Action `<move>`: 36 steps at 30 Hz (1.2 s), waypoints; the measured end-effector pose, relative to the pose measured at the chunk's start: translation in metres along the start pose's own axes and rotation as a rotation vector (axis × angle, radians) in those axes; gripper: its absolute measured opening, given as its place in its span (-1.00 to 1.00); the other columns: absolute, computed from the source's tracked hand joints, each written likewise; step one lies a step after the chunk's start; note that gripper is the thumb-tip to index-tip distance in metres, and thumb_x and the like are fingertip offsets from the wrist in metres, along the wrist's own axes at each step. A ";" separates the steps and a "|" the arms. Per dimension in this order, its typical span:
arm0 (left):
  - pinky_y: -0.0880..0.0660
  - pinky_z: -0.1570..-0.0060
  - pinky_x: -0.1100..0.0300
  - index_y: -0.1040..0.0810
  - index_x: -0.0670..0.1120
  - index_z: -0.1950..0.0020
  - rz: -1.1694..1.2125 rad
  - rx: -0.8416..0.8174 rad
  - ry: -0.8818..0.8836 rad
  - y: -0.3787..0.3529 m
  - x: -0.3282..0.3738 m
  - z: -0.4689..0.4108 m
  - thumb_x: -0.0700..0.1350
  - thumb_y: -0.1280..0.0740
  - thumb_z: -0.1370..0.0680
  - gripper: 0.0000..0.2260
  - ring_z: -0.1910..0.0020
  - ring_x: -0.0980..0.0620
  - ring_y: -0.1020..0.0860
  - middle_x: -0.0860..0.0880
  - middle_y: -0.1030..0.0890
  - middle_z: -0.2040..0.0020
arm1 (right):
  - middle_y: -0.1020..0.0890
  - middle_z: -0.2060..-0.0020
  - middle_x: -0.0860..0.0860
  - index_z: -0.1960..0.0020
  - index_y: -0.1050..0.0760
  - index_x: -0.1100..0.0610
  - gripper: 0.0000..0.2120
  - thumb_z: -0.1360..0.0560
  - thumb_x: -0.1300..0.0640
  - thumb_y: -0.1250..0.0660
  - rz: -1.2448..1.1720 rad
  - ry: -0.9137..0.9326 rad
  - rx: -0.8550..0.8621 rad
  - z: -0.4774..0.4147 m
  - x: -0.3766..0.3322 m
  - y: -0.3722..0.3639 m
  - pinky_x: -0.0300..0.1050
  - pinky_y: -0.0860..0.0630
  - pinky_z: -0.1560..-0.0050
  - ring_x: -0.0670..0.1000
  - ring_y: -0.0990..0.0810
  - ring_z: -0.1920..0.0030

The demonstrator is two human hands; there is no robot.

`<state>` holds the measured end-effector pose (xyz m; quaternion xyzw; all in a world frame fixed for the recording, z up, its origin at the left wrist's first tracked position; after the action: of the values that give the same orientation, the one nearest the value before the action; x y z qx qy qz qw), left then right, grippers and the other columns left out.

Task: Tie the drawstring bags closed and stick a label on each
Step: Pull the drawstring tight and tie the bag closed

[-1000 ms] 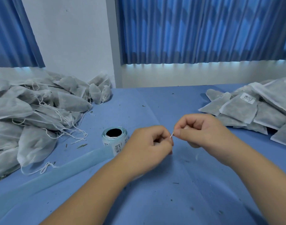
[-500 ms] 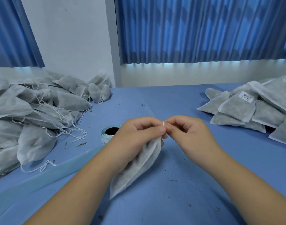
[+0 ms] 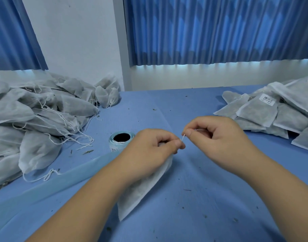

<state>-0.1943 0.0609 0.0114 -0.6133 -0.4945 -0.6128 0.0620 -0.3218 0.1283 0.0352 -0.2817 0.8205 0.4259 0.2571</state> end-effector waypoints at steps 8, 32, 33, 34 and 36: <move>-0.34 0.42 0.23 -0.58 -0.11 0.39 0.748 -0.103 0.289 -0.006 -0.015 -0.004 -0.10 -0.37 -0.31 -0.89 0.48 0.03 -0.38 -0.04 -0.43 0.42 | -0.52 0.40 -0.17 0.21 -0.64 -0.02 -0.84 -0.52 0.09 -0.35 0.047 0.003 -0.088 0.002 0.000 -0.019 -0.39 -0.33 0.33 -0.18 -0.43 0.39; -0.34 0.43 0.20 -0.57 -0.09 0.40 0.679 -0.239 0.323 -0.013 -0.025 -0.006 -0.07 -0.38 -0.23 -0.90 0.45 0.05 -0.37 -0.01 -0.44 0.42 | -0.50 0.48 -0.12 0.34 -0.58 0.04 -0.83 -0.42 0.19 -0.38 -0.287 -0.262 -0.117 0.004 0.001 -0.022 -0.34 -0.36 0.42 -0.13 -0.42 0.45; -0.33 0.40 0.19 -0.58 -0.08 0.38 0.633 -0.247 0.309 -0.012 -0.027 -0.007 -0.03 -0.40 -0.21 -0.87 0.42 0.04 -0.36 -0.01 -0.46 0.40 | -0.51 0.48 -0.12 0.33 -0.58 0.05 -0.84 -0.41 0.19 -0.37 -0.283 -0.271 -0.137 0.004 0.002 -0.023 -0.34 -0.37 0.42 -0.15 -0.44 0.45; -0.32 0.38 0.18 -0.59 -0.08 0.37 0.607 -0.259 0.305 -0.013 -0.028 -0.007 0.00 -0.40 -0.20 -0.85 0.40 0.04 -0.36 0.00 -0.47 0.39 | -0.51 0.48 -0.12 0.33 -0.58 0.05 -0.86 -0.40 0.18 -0.37 -0.275 -0.280 -0.155 0.005 0.003 -0.024 -0.33 -0.39 0.41 -0.16 -0.45 0.45; -0.34 0.38 0.19 -0.59 -0.07 0.36 0.587 -0.285 0.303 -0.013 -0.030 -0.008 0.01 -0.40 -0.21 -0.84 0.39 0.04 -0.37 0.00 -0.48 0.38 | -0.51 0.48 -0.12 0.32 -0.58 0.05 -0.89 -0.38 0.15 -0.36 -0.254 -0.292 -0.182 0.005 0.005 -0.027 -0.31 -0.39 0.40 -0.17 -0.46 0.46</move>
<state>-0.2012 0.0464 -0.0184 -0.6340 -0.1922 -0.7155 0.2218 -0.3060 0.1186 0.0147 -0.3402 0.6905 0.4987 0.3985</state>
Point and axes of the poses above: each hand's wrist, its own z-axis away from the middle knuckle, its own y-axis out of the back of the hand, x = y × z, the point moved 7 cm from there along -z, towards the middle knuckle
